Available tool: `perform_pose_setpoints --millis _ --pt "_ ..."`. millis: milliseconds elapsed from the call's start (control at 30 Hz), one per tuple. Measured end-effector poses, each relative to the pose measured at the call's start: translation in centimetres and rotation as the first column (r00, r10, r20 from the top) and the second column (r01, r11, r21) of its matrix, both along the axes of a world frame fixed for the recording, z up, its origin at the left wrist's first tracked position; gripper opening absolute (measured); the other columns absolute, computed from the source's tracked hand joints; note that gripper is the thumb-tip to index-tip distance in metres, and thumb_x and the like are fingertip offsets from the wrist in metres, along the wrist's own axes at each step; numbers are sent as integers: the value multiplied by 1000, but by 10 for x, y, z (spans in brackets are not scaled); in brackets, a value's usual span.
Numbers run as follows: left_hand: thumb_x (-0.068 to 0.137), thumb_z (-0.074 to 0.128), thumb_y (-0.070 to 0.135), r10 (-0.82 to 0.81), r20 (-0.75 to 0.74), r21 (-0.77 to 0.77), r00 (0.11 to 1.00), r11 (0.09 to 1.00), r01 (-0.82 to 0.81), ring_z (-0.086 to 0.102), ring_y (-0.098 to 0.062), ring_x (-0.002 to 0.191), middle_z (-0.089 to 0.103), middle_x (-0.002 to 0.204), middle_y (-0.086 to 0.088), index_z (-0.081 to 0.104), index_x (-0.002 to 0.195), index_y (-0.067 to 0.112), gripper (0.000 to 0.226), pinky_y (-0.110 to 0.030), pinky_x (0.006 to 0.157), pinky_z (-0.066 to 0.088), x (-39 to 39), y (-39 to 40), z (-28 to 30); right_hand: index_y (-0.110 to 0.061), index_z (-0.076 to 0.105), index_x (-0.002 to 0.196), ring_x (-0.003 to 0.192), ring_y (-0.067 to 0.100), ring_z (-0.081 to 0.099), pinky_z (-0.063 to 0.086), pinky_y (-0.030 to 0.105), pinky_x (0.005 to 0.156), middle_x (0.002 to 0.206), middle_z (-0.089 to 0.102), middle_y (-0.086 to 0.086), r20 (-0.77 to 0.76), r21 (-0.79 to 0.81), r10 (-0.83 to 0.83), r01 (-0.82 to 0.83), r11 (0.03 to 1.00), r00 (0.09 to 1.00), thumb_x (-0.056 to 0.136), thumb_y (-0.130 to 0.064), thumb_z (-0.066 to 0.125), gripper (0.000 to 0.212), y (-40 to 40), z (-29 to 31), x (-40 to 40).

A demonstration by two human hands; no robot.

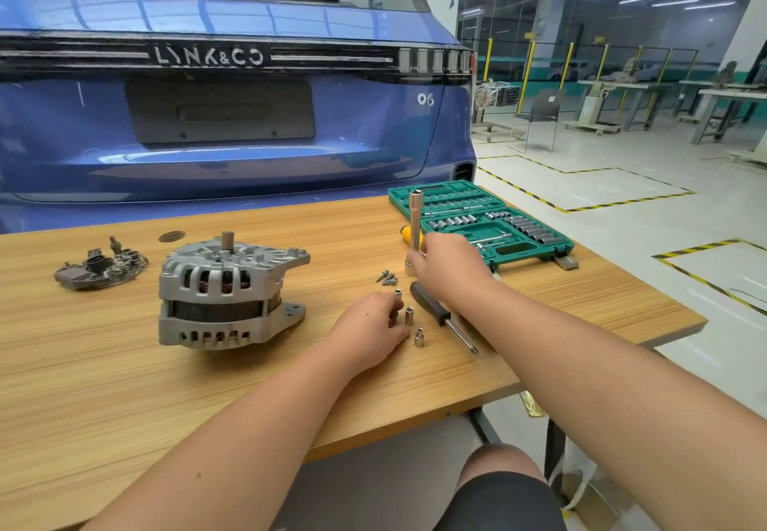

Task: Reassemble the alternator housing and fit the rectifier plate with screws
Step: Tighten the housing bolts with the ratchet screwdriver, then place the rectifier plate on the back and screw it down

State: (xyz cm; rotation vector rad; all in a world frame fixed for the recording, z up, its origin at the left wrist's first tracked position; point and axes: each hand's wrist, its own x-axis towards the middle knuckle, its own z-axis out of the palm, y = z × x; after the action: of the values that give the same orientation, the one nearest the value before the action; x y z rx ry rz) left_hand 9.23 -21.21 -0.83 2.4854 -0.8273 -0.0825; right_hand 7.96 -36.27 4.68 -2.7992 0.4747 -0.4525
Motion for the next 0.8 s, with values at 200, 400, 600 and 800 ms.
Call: perform_pose_setpoints --millis 200,400,600,800 --pt "103 54 22 -96 160 119 982 990 77 57 -26 121 62 133 -6 58 138 14 35 -36 100 46 -11 36 51 -17 61 92 85 25 60 44 35 70 94 67 7 274 438 8 -132 889 962 102 -41 48 29 49 25 12" --pt "102 55 25 -28 613 36 789 999 7 61 -25 101 72 109 -1 73 112 17 22 -41 86 48 -20 116 93 -17 52 138 99 23 61 54 40 81 124 61 5 18 938 66 -40 345 998 99 -47 56 49 116 18 23" --pt "95 60 52 592 99 -469 800 736 -488 51 -19 124 57 131 2 57 134 21 50 -42 99 47 8 190 82 -23 43 148 125 30 50 49 39 76 150 45 9 -46 977 141 15 214 989 92 -59 63 70 156 7 23" --pt "92 48 73 420 -503 -517 755 554 -652 58 -14 94 58 115 5 33 150 31 73 -32 62 47 14 190 50 -29 19 160 144 34 36 37 59 112 163 30 5 9 952 75 -32 304 997 92 -62 60 86 163 -7 40"
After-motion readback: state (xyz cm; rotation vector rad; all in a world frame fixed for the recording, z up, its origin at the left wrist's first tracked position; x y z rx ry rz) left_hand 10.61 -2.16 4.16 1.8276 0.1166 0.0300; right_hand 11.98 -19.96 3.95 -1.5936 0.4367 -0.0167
